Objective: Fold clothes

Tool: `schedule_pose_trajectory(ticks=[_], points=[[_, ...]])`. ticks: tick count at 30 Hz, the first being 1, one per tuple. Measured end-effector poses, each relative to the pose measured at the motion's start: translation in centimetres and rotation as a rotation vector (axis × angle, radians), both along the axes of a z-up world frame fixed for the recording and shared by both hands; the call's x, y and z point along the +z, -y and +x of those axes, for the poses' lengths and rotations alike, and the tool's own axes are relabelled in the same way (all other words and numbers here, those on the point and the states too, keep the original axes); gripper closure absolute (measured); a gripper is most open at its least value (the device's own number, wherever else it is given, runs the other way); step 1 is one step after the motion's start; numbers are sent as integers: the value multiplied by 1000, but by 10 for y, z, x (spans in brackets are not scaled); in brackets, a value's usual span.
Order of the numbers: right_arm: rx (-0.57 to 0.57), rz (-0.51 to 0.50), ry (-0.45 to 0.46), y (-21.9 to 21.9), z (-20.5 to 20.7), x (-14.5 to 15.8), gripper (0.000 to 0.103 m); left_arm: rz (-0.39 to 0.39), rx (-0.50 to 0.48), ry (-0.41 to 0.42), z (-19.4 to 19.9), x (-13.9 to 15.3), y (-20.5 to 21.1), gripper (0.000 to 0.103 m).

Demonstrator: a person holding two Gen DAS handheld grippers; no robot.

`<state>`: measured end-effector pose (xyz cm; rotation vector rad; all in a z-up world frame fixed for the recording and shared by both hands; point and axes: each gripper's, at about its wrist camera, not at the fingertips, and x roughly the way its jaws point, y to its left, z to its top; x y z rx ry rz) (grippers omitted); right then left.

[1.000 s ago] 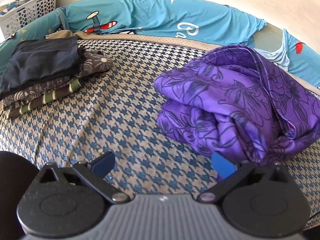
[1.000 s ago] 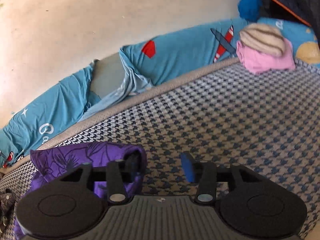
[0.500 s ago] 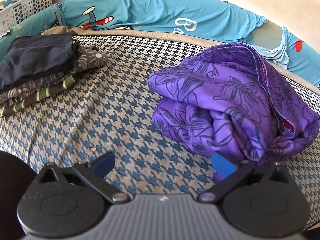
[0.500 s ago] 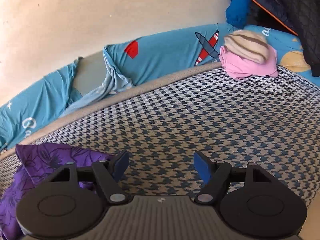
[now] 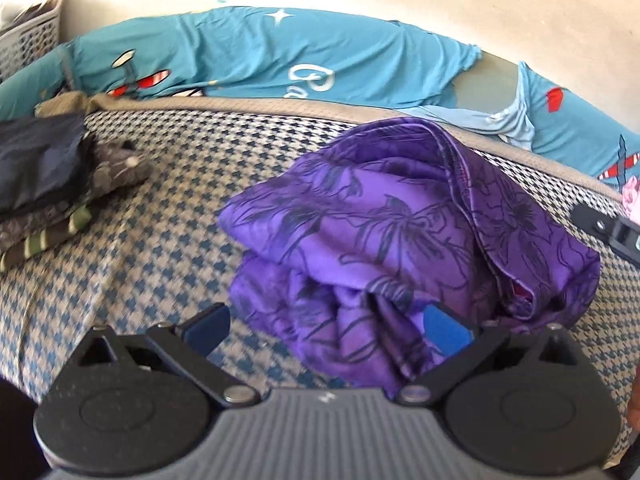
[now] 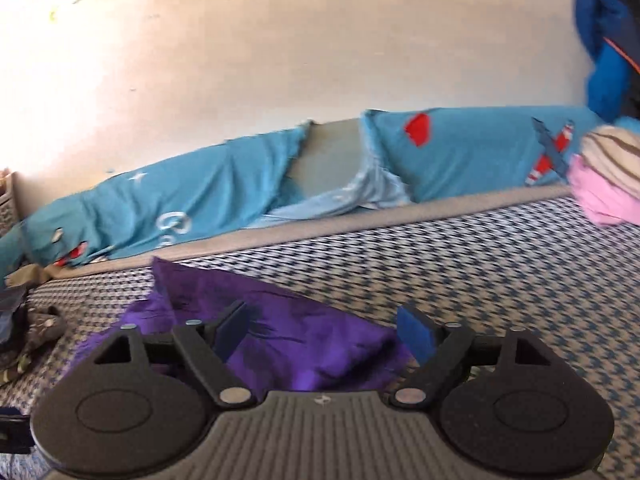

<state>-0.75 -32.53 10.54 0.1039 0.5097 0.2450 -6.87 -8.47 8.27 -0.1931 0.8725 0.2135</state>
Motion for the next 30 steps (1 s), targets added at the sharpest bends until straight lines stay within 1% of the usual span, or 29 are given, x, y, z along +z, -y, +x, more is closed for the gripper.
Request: schedule_pose_trajectory(ticks=[5,8,9,12,16,20,23,24,25,26,28,29,30], points=[[35,30,-26,-16,17,-6,15,-10,-12,-34,19,-14,2,0],[43,24,-37,-25,26,-11,12,-3,-32,-54,27,-23,6,0],[44,19,-37,-27,29,-12,10,0,-39,-61,30,-26,7,0],[47,3,-27,-36,37,-16,8,0,-52,-88,36,-38,9,0],[72,-19,-21,-50,49,-23,6,-16,-64,-100,38,-49,7,0],[111,-42,-33,-66,62,-34,5,-17,-72,-109,38,-53,6,0],[131,-97,-48,-79,66,-44,5,-13,-73,-115,36,-52,8,0],[136,-113,-47,-82,65,-46,8,-10,-72,-116,35,-52,8,0],[140,-124,-39,-84,62,-47,16,-5,-71,-117,35,-51,9,0],[150,-131,-32,-86,60,-46,22,1,-71,-117,34,-51,9,0],[187,-147,-15,-91,54,-44,49,11,-69,-119,32,-50,11,0],[195,-166,0,-93,50,-43,54,16,-67,-120,31,-49,11,0],[198,-190,17,-95,46,-43,65,18,-66,-121,29,-48,12,0]])
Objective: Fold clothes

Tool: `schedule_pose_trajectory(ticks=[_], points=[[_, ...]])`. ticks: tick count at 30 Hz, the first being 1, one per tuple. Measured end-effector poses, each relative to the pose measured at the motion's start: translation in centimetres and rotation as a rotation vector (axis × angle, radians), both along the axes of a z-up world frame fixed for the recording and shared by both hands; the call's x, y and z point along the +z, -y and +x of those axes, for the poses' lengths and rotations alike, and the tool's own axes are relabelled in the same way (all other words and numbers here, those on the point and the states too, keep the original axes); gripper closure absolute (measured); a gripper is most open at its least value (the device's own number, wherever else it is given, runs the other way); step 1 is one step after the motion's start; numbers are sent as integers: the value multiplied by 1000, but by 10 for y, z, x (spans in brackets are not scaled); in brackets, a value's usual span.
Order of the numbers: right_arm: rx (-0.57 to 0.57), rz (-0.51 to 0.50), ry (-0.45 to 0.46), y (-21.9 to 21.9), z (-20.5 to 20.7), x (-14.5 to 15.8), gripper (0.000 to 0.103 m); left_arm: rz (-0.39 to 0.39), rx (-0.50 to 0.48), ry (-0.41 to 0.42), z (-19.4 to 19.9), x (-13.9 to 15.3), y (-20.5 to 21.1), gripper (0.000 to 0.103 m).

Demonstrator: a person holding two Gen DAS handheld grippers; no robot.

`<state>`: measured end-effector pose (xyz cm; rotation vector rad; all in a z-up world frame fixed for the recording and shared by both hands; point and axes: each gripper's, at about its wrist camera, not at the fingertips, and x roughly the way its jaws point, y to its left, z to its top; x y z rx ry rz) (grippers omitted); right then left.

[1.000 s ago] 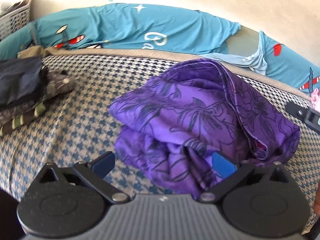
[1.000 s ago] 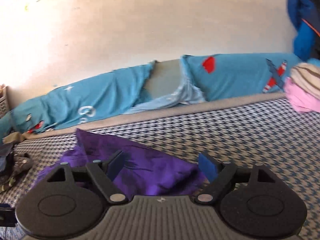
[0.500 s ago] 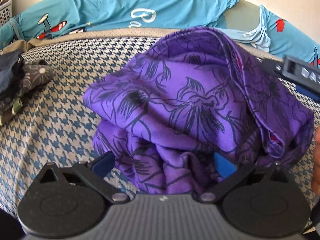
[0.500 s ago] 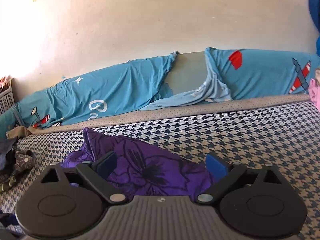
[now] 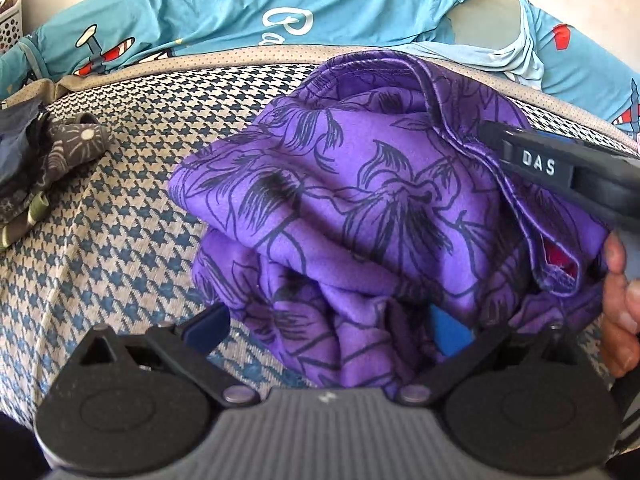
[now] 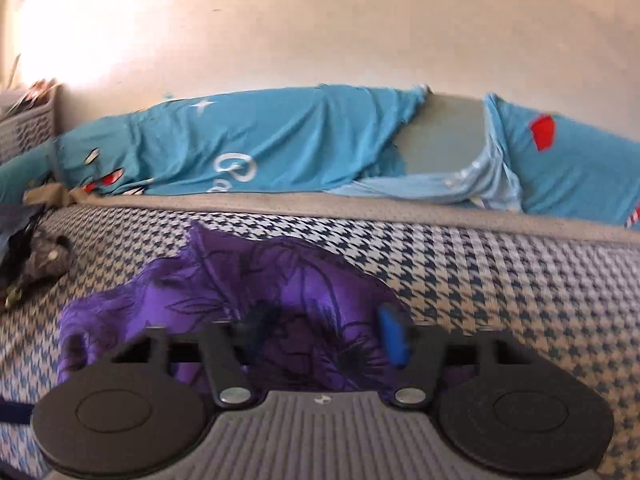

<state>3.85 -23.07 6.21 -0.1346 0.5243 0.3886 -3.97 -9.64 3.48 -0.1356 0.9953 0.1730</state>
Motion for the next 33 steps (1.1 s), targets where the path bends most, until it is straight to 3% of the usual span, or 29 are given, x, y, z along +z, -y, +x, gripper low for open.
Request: schedule_pose_trajectory(ticks=[1,4,14,18,26,29,33], points=[[2,-13,10,0,-3,0,79,1,2,-1,-1,1,0,0],[6,-21,21,3,-10,2,91,-2,13,-10,-6,3,0,0],[58,86,49,20,-49,25,95,25,19,-27,-21,9,4,0],[84,124,53,27,-68,31,99,1,34,-23,-30,11,-1,0],[87,134,71,39,-94,35,99,-15,50,-29,-40,9,-4,0],[57,122,94,41,-96,35,91,-9,44,-26,-42,8,-3,0],[24,128,90,41,-91,34,48,-13,41,-34,-40,3,-4,0]])
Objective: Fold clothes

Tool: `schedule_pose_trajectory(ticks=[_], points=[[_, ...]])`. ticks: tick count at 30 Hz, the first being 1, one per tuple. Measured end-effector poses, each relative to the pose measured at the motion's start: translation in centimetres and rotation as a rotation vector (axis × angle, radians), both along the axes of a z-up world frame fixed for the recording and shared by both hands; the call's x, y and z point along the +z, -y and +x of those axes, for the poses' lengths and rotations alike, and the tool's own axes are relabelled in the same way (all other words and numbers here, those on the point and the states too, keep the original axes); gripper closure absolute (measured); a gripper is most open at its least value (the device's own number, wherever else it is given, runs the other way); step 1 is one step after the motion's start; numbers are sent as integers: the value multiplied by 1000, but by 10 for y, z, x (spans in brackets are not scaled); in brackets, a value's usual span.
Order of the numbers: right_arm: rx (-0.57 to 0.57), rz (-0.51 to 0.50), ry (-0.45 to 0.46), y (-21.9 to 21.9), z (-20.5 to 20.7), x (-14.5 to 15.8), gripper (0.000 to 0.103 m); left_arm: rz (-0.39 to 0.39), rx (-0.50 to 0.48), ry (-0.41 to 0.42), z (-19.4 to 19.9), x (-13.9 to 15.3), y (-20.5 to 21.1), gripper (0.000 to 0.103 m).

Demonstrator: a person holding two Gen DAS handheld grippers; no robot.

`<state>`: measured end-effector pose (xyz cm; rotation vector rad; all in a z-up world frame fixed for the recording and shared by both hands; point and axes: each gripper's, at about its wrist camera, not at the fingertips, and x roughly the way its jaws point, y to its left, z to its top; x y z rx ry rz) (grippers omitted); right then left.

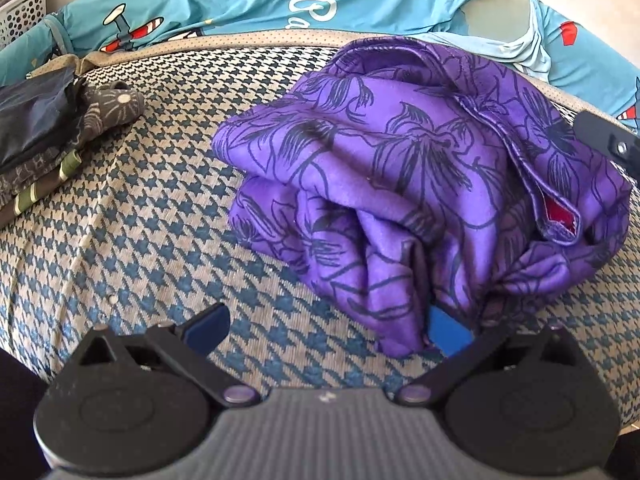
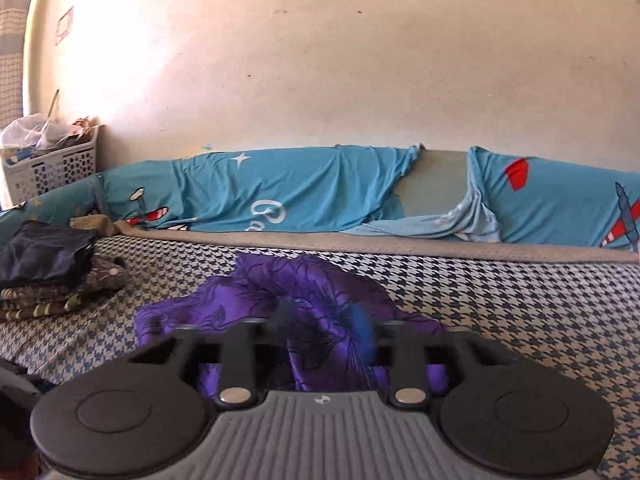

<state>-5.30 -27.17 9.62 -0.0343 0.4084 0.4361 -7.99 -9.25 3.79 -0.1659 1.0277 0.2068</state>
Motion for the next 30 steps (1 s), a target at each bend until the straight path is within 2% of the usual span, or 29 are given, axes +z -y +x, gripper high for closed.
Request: schedule_pose_trajectory(ticks=[4,6,12,19,20,22,23,24,25,27,30], points=[[-9,7,-11,-2,12,-1,35,-18,1,-10,3,-7,-3,0],[-17,-11,-8,-5,20,-4,33,-26,-4,-10,3,-10,-4,0],[-35,-93,1,-18,51,-15,32,-56,-2,-9,4,-18,-8,0],[-27,-104,-32,-35,80,-29,33,-69,-12,-3,6,-22,-14,0],[-21,-107,-36,-37,82,-31,35,-71,-10,-2,6,-22,-15,0],[-3,-114,-39,-42,83,-34,57,-74,-7,1,6,-23,-16,0],[6,-118,-40,-44,84,-35,64,-73,-6,2,6,-23,-16,0],[13,-126,-38,-47,83,-36,79,-71,-6,3,6,-24,-16,0],[16,-136,-33,-48,81,-36,88,-68,-5,4,6,-24,-16,0],[22,-132,-34,-49,78,-33,93,-62,0,6,5,-23,-17,0],[37,-69,-50,-42,69,-25,95,-48,14,9,4,-22,-19,0]])
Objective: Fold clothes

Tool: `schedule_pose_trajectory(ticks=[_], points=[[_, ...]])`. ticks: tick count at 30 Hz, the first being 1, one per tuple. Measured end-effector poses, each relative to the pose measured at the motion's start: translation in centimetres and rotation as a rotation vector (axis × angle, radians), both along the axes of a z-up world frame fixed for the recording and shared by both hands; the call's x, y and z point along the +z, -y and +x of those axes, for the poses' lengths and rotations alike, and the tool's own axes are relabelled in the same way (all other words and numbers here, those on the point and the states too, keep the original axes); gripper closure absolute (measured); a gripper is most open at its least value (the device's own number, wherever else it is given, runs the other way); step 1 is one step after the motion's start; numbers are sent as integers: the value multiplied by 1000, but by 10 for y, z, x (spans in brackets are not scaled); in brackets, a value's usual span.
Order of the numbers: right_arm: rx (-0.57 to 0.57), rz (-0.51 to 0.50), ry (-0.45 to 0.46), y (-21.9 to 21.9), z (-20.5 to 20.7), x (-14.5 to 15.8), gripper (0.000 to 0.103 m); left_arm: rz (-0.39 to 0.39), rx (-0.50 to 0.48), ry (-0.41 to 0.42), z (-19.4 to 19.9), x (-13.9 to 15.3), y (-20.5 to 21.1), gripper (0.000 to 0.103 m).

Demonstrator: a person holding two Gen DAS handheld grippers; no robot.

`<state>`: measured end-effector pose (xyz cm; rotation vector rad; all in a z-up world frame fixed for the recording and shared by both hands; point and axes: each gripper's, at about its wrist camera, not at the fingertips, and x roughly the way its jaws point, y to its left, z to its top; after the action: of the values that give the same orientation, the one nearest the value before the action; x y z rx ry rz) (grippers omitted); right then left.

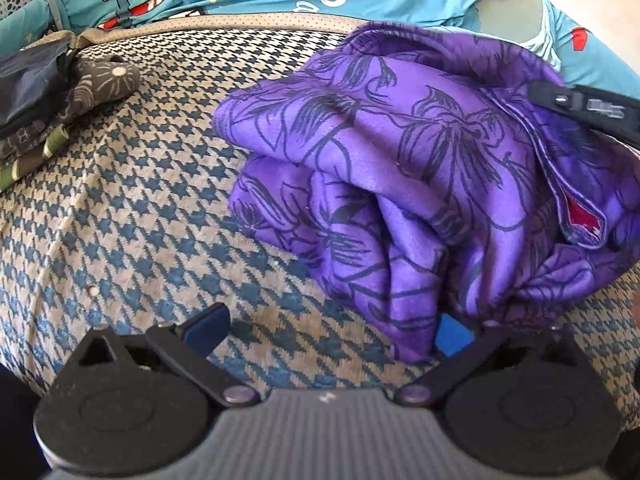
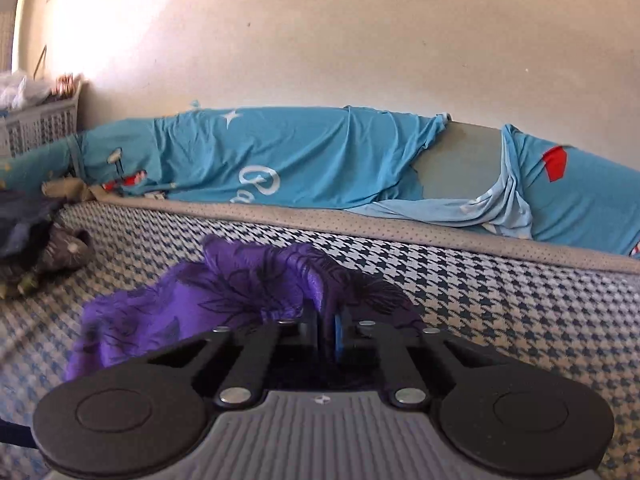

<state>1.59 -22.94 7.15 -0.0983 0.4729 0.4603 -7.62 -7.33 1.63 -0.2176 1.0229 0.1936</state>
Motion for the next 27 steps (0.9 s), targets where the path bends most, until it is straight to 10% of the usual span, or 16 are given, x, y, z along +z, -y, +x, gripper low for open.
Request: schedule_pose_trajectory(ticks=[16,27], points=[[215,90,51,49,-126,22,95,33,154,23,-17,20,-37,0],[386,-47,-33,35,-187,-8,95,96,252,54,-35,35,-57,0]])
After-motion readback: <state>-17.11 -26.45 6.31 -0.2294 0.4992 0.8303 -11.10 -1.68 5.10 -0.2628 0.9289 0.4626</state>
